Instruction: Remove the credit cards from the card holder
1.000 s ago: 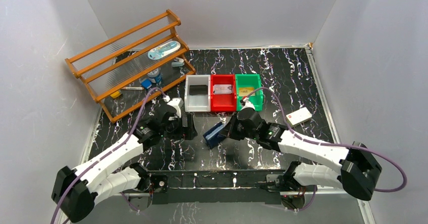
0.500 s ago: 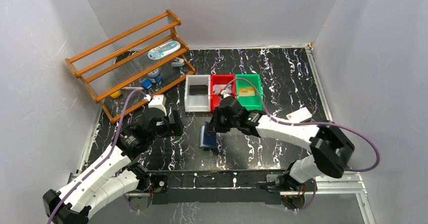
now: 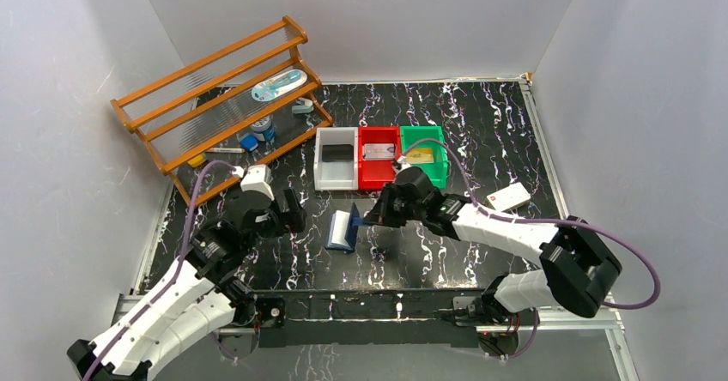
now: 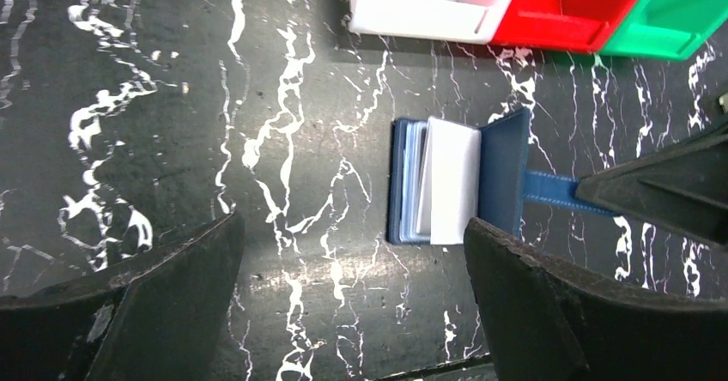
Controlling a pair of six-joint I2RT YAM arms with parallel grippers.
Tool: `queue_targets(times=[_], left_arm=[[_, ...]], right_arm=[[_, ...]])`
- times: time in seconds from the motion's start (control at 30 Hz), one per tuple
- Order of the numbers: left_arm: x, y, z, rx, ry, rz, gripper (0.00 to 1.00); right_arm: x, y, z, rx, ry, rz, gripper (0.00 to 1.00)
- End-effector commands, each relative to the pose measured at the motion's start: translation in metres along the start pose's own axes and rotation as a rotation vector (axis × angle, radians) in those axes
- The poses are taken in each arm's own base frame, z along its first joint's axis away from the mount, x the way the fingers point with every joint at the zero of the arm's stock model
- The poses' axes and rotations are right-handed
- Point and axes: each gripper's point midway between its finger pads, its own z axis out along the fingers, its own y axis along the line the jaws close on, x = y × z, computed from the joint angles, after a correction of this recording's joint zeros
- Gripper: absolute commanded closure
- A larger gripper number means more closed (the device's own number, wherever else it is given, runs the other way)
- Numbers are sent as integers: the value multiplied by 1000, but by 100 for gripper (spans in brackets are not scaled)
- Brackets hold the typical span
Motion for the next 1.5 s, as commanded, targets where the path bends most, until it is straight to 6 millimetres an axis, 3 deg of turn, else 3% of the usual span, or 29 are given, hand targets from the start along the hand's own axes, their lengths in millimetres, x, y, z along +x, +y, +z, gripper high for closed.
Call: queue_targets(times=[0.0, 0.2, 0.33, 0.63, 0.93, 1.2, 1.33, 1.47], left_arm=[[11, -24, 10, 112, 73, 46, 1], [43, -76, 27, 327, 288, 49, 4], [55, -102, 35, 426, 381, 34, 7], [81, -108, 53, 428, 505, 16, 10], [83, -136, 62, 515, 552, -25, 35], [85, -155, 63, 575, 594, 9, 42], [98, -170, 63, 611, 644, 31, 46], [101, -184, 65, 624, 662, 41, 59]], right_arm=[[1, -24, -7, -4, 10, 37, 96], [12, -56, -4, 84, 66, 20, 95], [12, -63, -3, 102, 58, 18, 95], [14, -87, -5, 172, 30, 36, 95], [19, -92, -6, 146, 31, 61, 92], [16, -81, -4, 86, 43, 63, 88], [14, -79, -4, 81, 35, 65, 86], [2, -79, -10, 88, -23, 79, 72]])
